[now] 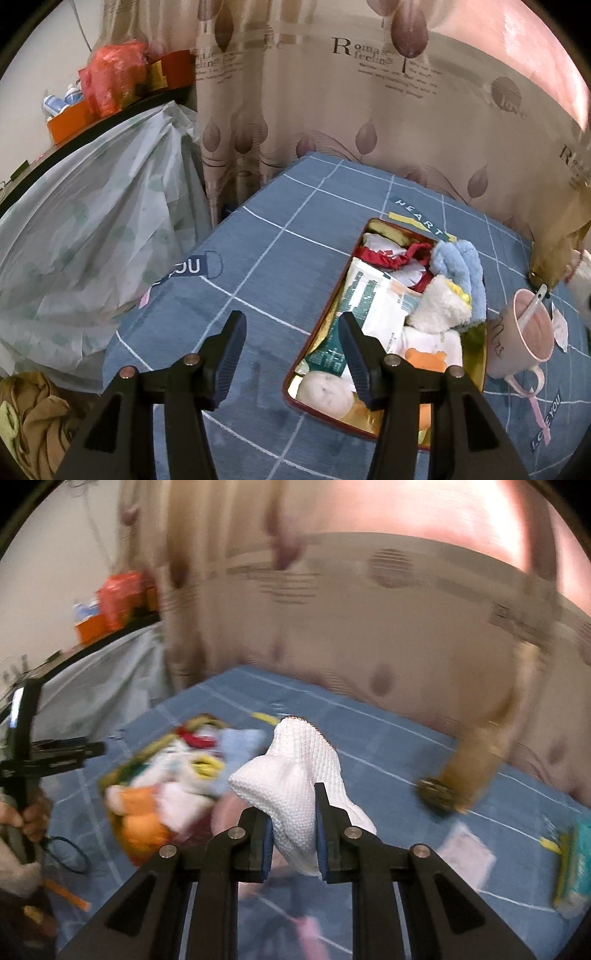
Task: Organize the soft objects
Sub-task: 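Carry the white mesh sock with the right gripper over the tray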
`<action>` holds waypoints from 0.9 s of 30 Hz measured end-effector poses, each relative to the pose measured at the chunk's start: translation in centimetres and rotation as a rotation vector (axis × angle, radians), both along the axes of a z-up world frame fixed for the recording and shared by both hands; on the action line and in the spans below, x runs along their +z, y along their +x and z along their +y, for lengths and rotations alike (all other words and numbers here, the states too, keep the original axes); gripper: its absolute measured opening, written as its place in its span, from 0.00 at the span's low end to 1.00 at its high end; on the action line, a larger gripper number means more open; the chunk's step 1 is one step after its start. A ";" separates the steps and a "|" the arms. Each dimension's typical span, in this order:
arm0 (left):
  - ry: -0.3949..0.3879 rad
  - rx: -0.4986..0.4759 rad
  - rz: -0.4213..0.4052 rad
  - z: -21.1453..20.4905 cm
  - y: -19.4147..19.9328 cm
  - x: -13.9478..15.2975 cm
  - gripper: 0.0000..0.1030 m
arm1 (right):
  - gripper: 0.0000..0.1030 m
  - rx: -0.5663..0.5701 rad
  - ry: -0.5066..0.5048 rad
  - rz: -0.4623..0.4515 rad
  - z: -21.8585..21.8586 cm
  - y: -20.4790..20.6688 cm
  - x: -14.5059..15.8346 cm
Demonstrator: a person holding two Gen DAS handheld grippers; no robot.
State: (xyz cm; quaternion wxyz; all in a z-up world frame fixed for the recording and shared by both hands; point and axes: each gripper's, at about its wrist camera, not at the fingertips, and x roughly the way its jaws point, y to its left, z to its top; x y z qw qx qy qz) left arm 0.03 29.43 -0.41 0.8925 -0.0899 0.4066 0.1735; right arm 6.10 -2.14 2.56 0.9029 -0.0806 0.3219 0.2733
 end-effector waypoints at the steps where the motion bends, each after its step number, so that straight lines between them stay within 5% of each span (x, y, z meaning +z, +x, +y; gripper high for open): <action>1: -0.001 0.003 -0.003 0.2 0.0 0.1 0.52 | 0.17 0.034 -0.001 0.002 1.5 -0.2 -0.1; 12: -0.024 0.024 -0.018 1.3 -0.4 0.5 0.52 | 0.17 0.198 -0.044 0.083 11.8 -0.5 -4.0; 27: -0.040 0.021 -0.004 1.5 -0.3 0.2 0.52 | 0.17 0.232 -0.119 0.118 16.8 0.6 -8.3</action>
